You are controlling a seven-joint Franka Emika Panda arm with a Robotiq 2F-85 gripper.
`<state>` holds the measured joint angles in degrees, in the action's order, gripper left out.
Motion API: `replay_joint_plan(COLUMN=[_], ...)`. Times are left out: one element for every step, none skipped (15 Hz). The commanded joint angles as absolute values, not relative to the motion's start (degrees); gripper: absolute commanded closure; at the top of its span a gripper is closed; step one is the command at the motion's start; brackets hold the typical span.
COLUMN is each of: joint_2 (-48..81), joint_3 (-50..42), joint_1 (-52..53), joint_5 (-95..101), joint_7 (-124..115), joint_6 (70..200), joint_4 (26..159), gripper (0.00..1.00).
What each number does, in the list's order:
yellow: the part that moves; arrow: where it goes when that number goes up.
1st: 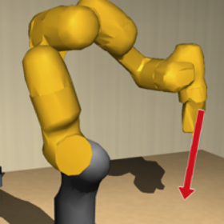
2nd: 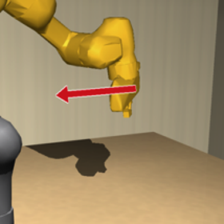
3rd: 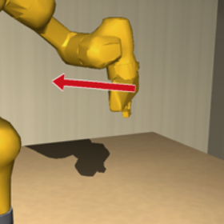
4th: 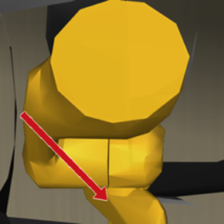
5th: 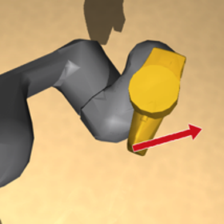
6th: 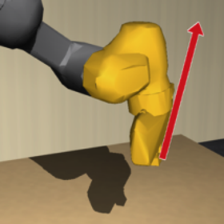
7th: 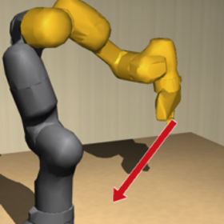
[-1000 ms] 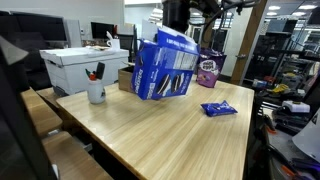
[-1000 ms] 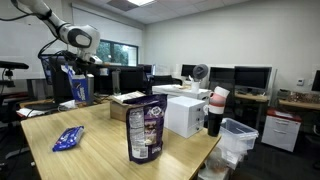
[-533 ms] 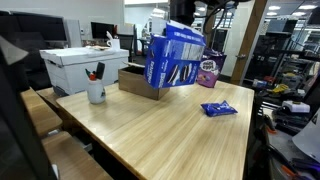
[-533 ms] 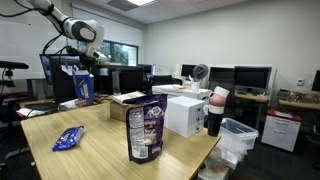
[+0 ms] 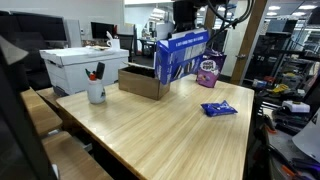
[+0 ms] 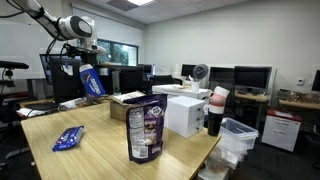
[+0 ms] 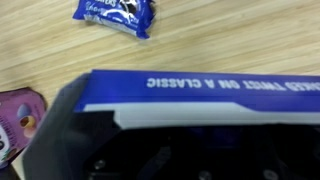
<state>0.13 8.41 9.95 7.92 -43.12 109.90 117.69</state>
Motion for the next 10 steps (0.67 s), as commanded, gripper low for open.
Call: replay_joint_plan(joint_2=[-1.21,-1.09,-0.97,-0.9,-0.88,-0.74,-0.56,-0.3,0.09,0.47], joint_3=[9.66,9.97,10.3,10.65,10.89,11.13,11.39,11.6,11.83,12.13], joint_1=[10.61,10.77,10.91,11.09,11.34,11.63,11.86,12.11,12.34,12.59], joint_5=[19.09,21.91,25.11,28.68,31.51,34.72,37.4,39.71,41.67,43.75], joint_7=[-50.97,-52.63,-54.38,-56.35,-57.88,-59.64,-61.2,-62.7,-64.19,-65.68], joint_6=[109.67,109.31,108.84,108.22,107.58,106.69,105.58,104.22,102.47,100.34], joint_4=[119.83,120.06,120.45,120.95,121.35,121.95,122.43,122.82,123.3,123.76], gripper=[0.94,0.94,0.94,0.94,0.94,0.94,0.94,0.94,0.94,0.94])
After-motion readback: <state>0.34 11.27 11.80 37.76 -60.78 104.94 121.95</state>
